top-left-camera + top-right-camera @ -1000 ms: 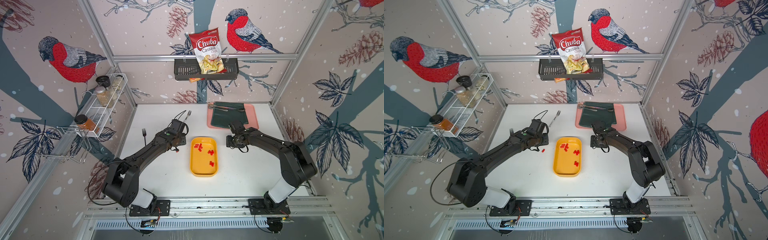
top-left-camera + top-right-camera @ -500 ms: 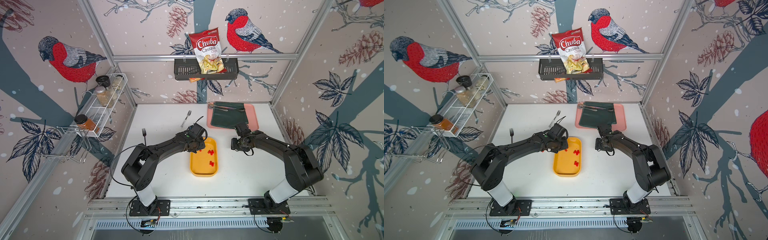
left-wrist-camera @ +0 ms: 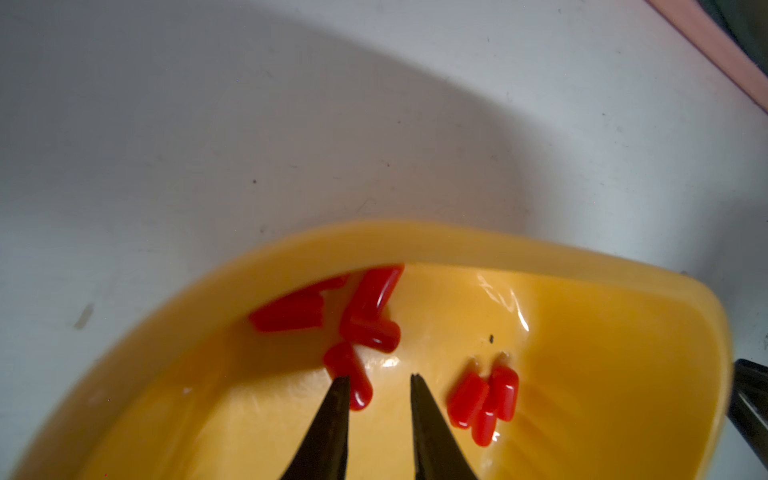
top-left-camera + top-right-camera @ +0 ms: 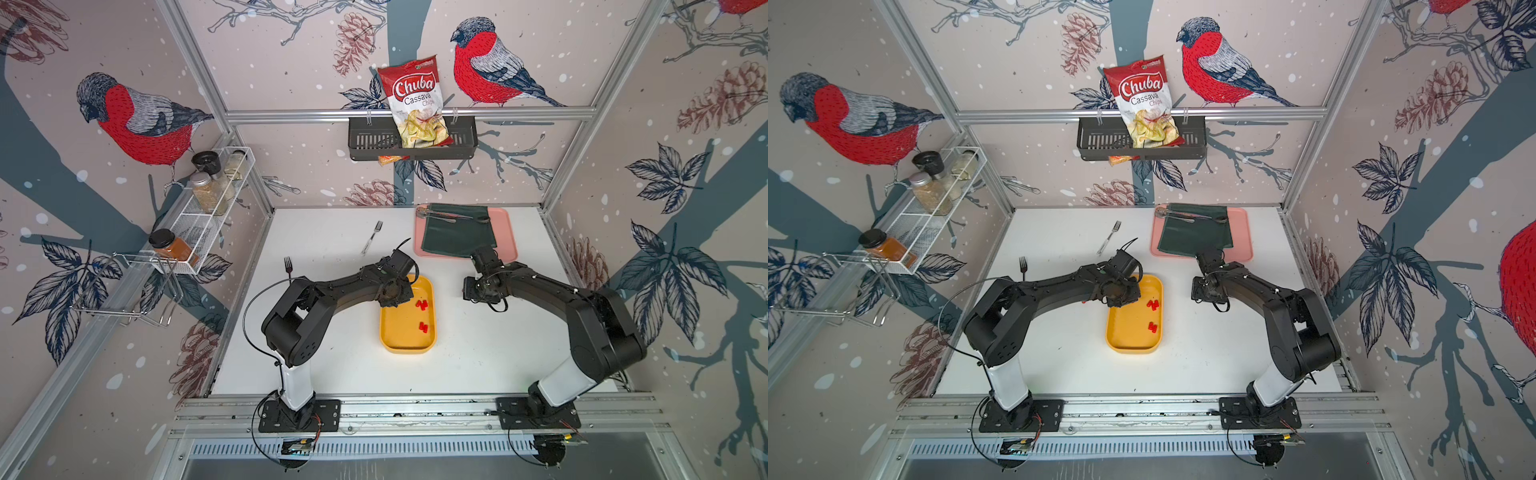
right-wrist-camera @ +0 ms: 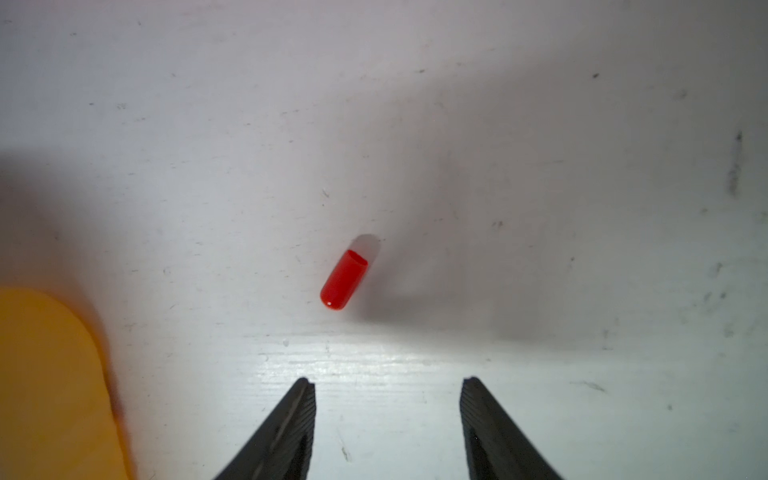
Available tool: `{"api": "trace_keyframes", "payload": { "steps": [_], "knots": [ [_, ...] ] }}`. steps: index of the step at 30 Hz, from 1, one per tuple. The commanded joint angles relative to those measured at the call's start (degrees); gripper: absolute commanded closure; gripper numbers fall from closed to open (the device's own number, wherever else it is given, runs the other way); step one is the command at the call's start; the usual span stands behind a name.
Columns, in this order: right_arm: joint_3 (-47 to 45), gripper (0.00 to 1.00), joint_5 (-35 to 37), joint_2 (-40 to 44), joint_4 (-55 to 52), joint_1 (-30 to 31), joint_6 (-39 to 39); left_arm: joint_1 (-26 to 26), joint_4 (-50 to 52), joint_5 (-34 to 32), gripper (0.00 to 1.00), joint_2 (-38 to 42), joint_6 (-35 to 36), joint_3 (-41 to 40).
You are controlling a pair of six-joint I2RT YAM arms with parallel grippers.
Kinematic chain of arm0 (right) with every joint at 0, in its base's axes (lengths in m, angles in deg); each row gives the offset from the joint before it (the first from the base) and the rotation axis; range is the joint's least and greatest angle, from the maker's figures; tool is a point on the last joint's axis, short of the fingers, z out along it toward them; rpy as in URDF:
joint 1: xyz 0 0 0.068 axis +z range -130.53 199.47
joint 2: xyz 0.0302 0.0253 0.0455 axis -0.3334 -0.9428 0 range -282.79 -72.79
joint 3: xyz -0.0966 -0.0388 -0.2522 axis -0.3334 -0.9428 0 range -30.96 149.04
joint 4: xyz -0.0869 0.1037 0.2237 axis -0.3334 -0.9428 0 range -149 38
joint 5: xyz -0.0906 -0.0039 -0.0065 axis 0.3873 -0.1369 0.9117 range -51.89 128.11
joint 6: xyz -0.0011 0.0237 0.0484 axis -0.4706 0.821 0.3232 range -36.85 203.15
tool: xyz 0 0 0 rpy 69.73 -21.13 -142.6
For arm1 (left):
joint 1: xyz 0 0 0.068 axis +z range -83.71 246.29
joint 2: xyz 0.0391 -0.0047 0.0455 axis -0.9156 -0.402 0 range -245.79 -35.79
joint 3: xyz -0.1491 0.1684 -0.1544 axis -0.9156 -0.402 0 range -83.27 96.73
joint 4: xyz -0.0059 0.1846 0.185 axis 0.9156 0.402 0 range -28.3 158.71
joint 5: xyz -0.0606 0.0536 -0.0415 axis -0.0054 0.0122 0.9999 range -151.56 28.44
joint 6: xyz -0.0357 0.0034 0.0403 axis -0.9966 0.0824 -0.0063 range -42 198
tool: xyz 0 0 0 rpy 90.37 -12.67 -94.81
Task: Take the screw protection sleeves out of the storage box
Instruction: Pick up the screw protection sleeve from the storage box.
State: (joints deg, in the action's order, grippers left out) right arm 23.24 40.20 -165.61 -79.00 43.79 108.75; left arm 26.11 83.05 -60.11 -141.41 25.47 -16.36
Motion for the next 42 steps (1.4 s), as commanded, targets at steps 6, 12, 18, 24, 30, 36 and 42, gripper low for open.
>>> {"api": "trace_keyframes", "payload": {
  "steps": [6, 12, 18, 24, 30, 36, 42],
  "knots": [
    [-0.7, 0.40, -0.1, -0.3, 1.0, -0.3, -0.5, 0.0, 1.4, 0.1, 0.75, -0.4, 1.1, 0.0],
    [-1.3, 0.40, 0.0, -0.2, 1.4, -0.4, -0.4, -0.1, 2.4, -1.1, 0.76, -1.4, 1.8, 0.6],
    [-1.5, 0.40, -0.1, -0.3, 1.7, -0.4, -0.5, -0.1, 3.3, -1.8, 0.80, -3.5, 2.4, 2.3],
    [-1.6, 0.40, -0.1, -0.7, 1.9, -0.4, -0.7, -0.1, 4.1, -2.6, 0.91, -5.4, 3.5, 4.0],
    [-1.4, 0.41, 0.0, -0.3, 1.7, -0.5, -0.7, -0.1, 3.0, -1.0, 1.00, -3.0, 4.4, 2.8],
    [-0.8, 0.41, 0.0, -0.3, 1.3, -0.4, -0.5, -0.6, 4.5, -1.5, 1.00, 4.4, 5.7, 1.3],
    [-0.3, 0.41, 0.2, 0.1, 1.1, -0.5, -0.3, 1.6, 11.8, -9.3, 1.00, 14.8, 11.7, -1.8]
  ]
}}
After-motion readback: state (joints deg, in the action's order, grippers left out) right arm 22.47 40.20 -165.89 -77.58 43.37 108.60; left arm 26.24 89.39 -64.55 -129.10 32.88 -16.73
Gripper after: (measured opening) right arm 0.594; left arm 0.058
